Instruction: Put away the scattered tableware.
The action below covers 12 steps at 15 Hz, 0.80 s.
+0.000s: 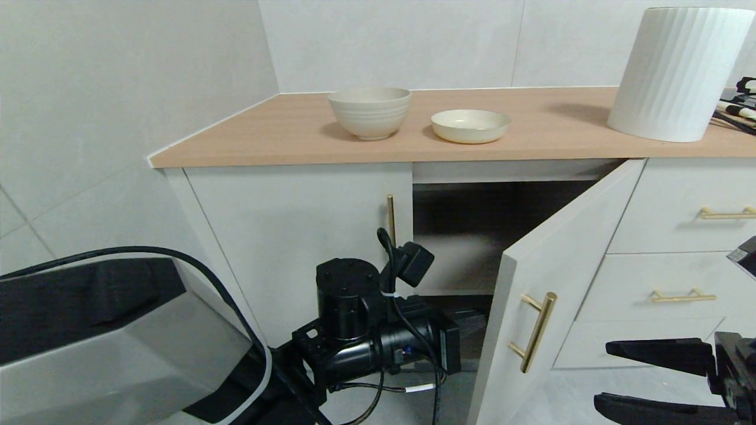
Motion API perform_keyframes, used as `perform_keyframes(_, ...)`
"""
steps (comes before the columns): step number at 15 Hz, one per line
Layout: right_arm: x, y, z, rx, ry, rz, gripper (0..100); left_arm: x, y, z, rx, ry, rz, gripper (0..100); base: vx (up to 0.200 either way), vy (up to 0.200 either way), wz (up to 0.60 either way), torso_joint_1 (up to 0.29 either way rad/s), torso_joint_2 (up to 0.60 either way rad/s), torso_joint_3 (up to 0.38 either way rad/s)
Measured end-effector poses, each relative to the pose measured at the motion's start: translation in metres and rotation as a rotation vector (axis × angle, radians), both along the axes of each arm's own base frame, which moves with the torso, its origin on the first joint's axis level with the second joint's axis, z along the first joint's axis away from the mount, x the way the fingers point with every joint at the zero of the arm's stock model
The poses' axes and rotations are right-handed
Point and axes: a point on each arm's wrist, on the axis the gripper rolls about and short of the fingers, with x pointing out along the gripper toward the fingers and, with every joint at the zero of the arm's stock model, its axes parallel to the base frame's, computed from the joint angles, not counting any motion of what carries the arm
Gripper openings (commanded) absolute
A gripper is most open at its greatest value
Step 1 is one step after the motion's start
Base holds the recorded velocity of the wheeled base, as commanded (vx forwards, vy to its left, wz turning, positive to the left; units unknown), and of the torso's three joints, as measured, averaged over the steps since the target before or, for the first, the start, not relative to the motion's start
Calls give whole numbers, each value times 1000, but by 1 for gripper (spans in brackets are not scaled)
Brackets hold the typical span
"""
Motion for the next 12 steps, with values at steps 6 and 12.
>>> perform_keyframes(6, -1, 1, -1, -2, 4, 17, 100, 17, -16, 8, 46, 36, 48, 0, 0, 0, 0, 0, 0, 0)
perform_keyframes(12, -3, 3, -3, -7, 9, 30, 100, 24, -36, 26, 33, 17, 59, 0, -100, 0, 0, 4, 0, 2)
